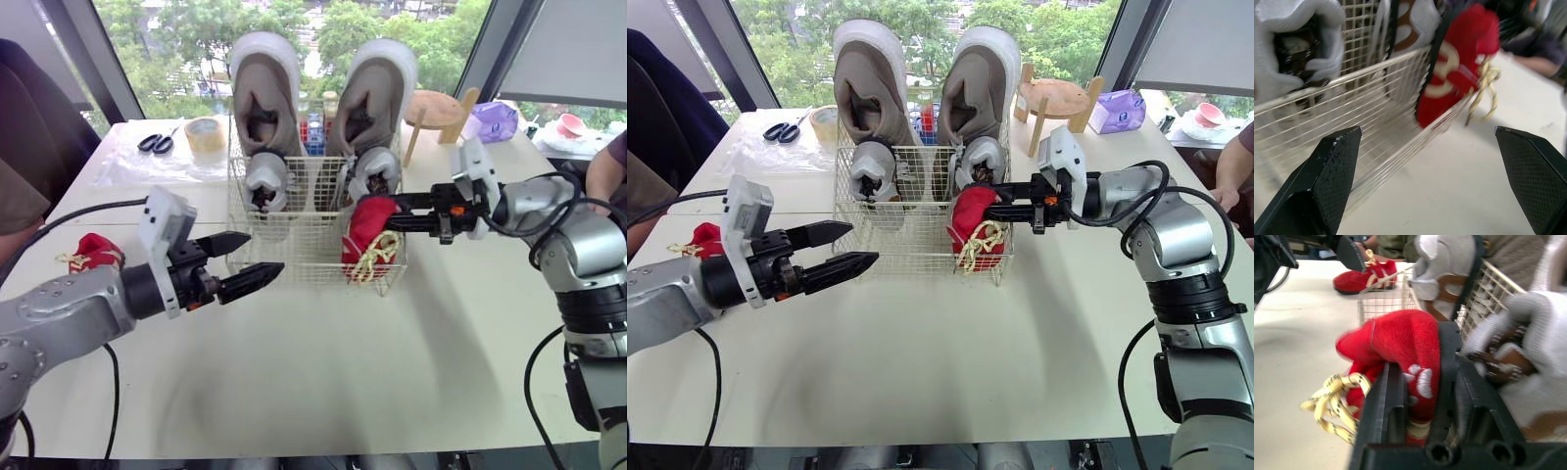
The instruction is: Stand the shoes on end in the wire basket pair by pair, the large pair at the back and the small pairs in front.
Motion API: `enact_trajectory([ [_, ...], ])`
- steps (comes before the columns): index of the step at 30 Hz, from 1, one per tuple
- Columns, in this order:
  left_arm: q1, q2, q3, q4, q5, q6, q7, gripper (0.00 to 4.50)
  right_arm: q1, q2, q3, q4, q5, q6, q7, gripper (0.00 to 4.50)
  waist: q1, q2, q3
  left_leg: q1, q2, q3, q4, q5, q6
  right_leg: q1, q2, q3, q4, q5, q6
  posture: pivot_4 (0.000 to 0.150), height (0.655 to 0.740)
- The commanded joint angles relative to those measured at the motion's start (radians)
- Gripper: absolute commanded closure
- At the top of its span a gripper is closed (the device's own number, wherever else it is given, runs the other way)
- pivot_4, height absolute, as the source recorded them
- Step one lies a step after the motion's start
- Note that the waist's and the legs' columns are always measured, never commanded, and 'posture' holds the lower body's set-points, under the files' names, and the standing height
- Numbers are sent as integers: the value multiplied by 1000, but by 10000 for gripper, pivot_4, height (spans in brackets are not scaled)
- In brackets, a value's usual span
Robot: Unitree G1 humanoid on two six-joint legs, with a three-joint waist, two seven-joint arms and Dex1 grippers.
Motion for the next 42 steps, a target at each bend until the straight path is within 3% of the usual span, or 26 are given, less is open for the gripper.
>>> enact_trajectory([
  [1, 5, 10, 44, -12, -38, -20, -19, 0, -10, -4, -47, -30, 17, 36, -10, 10770, 0, 0, 0, 0, 0, 0, 0, 0, 0, 0, 0, 0, 0, 0, 0, 1500, 7400],
  [3, 11, 11, 47, -10, -36, -19, -19, 0, -19, -14, -59, -49, 17, 57, -24, 696, 0, 0, 0, 0, 0, 0, 0, 0, 0, 0, 0, 0, 0, 0, 0, 1500, 7400],
  [15, 21, 41, 109, 98, -12, 4, 22, 0, -74, -130, -267, -196, 259, 317, -28, 696, 0, 0, 0, 0, 0, 0, 0, 0, 0, 0, -1, 0, 0, 0, 0, 1500, 7400],
  [18, -55, 1, 139, 219, 25, -48, 186, 0, -153, -116, -307, -140, 294, 339, -70, 696, -1, 0, 0, 0, 0, 0, 0, 0, 0, 0, -1, 0, 0, -1, -1, 1500, 7400],
  [20, -98, -57, 165, 318, 148, -97, 375, 0, -187, -110, -315, -152, 339, 363, -67, 696, 0, 1, 0, 1, 0, 0, 0, 0, 0, 0, 0, 0, 1, 0, -1, 1500, 7400],
  [24, -103, -78, 184, 372, 288, -50, 575, 0, -199, -122, -285, -212, 382, 391, -30, 696, -3, 0, 0, 1, 1, -1, -1, 0, 0, 0, 0, -1, 1, 0, 0, 1500, 7400],
  [27, -156, -50, 186, 486, 159, 181, 891, 0, -194, -142, -237, -250, 362, 371, 31, 696, 0, -1, 0, -1, 0, 0, 0, 0, 0, -1, -1, -1, 1, 0, 1, 1500, 7400],
  [32, -281, -36, 184, 660, 41, 344, 1030, 0, -183, -137, -170, -240, 289, 310, 71, 696, 7, -7, 1, -1, 0, -2, 1, 0, 0, -1, -2, -2, 1, 1, 1, 1500, 7400],
  [37, -402, -36, 137, 791, 84, 416, 1009, 0, -160, -125, -162, -237, 262, 282, 69, 696, 2, -7, 1, -1, -1, -2, 0, 0, -2, -2, -3, -2, 2, 1, 1, 1500, 7400],
  [42, -548, -16, 30, 987, 246, 479, 814, 0, -125, -111, -180, -263, 259, 278, 35, 696, 2, -7, 1, -2, -1, -2, 0, 2, -5, -3, -2, -2, 3, 1, 1, 1500, 7400],
])
